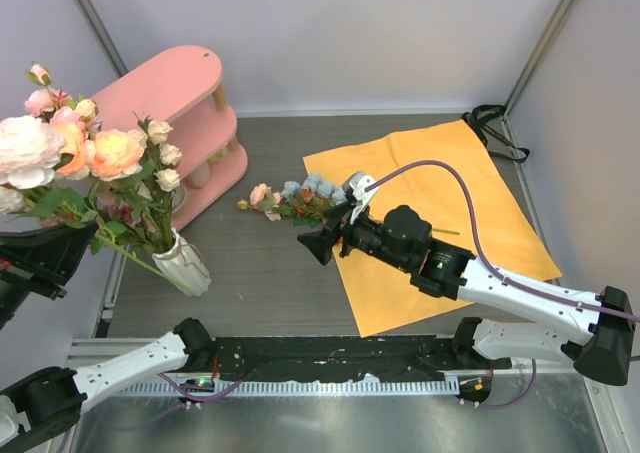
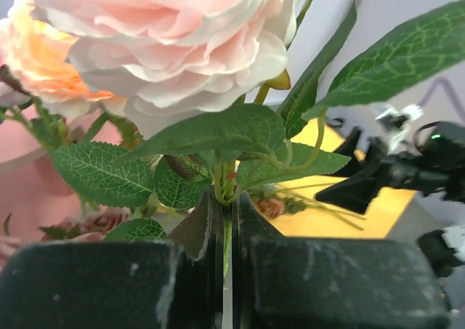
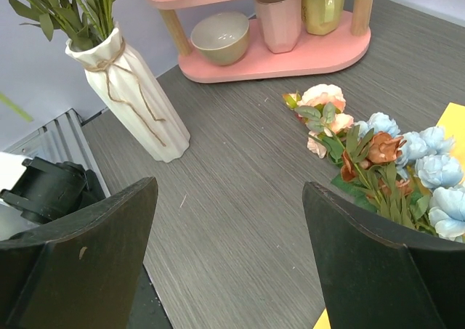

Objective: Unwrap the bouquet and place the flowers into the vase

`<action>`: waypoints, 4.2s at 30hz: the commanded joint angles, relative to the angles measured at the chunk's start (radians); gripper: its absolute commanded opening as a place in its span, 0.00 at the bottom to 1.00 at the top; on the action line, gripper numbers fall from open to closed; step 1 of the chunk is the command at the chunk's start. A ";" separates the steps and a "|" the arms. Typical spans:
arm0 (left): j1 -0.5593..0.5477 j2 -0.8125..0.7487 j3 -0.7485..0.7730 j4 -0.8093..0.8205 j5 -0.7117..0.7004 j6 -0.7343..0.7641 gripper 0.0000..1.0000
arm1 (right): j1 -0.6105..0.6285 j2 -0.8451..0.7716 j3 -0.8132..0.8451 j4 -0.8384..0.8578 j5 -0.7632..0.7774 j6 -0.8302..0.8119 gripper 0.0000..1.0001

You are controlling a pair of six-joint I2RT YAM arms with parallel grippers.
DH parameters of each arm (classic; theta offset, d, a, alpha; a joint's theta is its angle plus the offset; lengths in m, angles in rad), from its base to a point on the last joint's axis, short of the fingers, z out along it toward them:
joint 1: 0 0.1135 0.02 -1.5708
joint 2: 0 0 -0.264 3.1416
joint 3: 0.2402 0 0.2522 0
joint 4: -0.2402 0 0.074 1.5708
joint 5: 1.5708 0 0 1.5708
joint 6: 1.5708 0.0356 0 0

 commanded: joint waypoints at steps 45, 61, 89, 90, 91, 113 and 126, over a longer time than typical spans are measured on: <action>-0.004 -0.320 -0.855 0.607 -0.385 0.267 0.00 | 0.000 0.107 0.135 -0.098 0.098 0.097 0.86; -0.003 -0.364 -0.975 0.586 -0.430 0.152 0.19 | 0.002 0.083 0.069 -0.128 0.273 0.245 0.85; -0.004 -0.245 -0.555 0.170 0.070 -0.310 0.97 | -0.429 0.429 0.203 -0.546 0.161 -0.334 0.69; -0.004 -0.236 -0.545 0.178 0.114 -0.311 0.96 | -0.457 0.437 0.203 -0.536 0.132 -0.337 0.68; -0.004 -0.230 -0.524 0.184 0.188 -0.313 0.95 | -0.468 0.451 0.201 -0.529 0.126 -0.341 0.67; -0.004 -0.038 -0.553 0.403 0.520 -0.307 0.95 | -0.572 0.509 0.132 -0.464 -0.167 -0.433 0.49; -0.004 -0.041 -0.628 0.446 0.515 -0.339 0.95 | -0.569 0.599 0.157 -0.435 -0.209 -0.407 0.32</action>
